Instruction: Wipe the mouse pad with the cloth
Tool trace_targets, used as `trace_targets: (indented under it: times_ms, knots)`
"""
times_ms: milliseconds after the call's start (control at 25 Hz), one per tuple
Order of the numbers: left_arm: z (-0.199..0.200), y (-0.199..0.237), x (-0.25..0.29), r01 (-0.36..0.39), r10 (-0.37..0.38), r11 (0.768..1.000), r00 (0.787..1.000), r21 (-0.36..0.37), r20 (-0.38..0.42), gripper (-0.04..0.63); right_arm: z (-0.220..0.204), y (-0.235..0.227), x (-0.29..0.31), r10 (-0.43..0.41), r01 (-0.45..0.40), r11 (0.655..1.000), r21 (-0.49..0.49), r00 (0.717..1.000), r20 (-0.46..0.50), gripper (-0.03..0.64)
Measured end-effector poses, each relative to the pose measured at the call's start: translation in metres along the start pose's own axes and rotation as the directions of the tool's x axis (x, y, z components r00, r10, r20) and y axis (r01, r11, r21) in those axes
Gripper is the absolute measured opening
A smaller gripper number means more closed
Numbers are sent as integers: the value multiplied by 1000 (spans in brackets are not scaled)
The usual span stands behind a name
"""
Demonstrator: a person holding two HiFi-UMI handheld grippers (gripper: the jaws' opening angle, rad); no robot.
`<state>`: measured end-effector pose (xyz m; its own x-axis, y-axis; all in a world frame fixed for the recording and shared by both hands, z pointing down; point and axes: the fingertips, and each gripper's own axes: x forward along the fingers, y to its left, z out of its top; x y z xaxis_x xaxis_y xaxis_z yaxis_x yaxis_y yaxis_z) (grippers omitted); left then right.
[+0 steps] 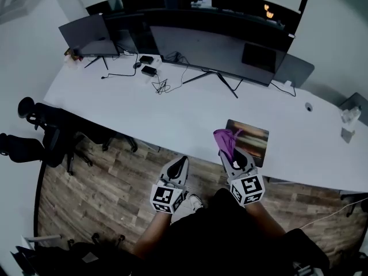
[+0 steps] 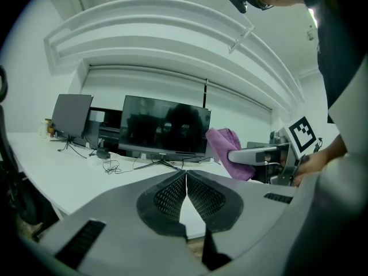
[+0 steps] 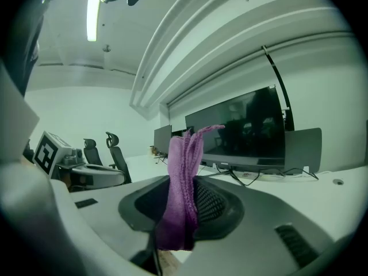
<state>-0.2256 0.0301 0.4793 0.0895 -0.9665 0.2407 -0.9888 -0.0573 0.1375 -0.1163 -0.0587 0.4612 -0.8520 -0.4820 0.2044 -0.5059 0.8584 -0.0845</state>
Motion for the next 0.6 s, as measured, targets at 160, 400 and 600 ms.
trace_targets:
  times_ms: [160, 400, 600]
  knots:
    - [5, -4, 27, 36, -36, 999, 999, 5, 3, 23, -7, -23, 6, -42, 42, 999, 12, 999, -20, 126]
    - [13, -11, 68, 77, -77, 997, 997, 24, -20, 23, -8, -53, 21, -50, 51, 998, 35, 998, -33, 126]
    - [21, -16, 104, 97, -96, 995, 995, 35, -24, 23, -13, -78, 31, -47, 50, 997, 64, 997, -53, 126]
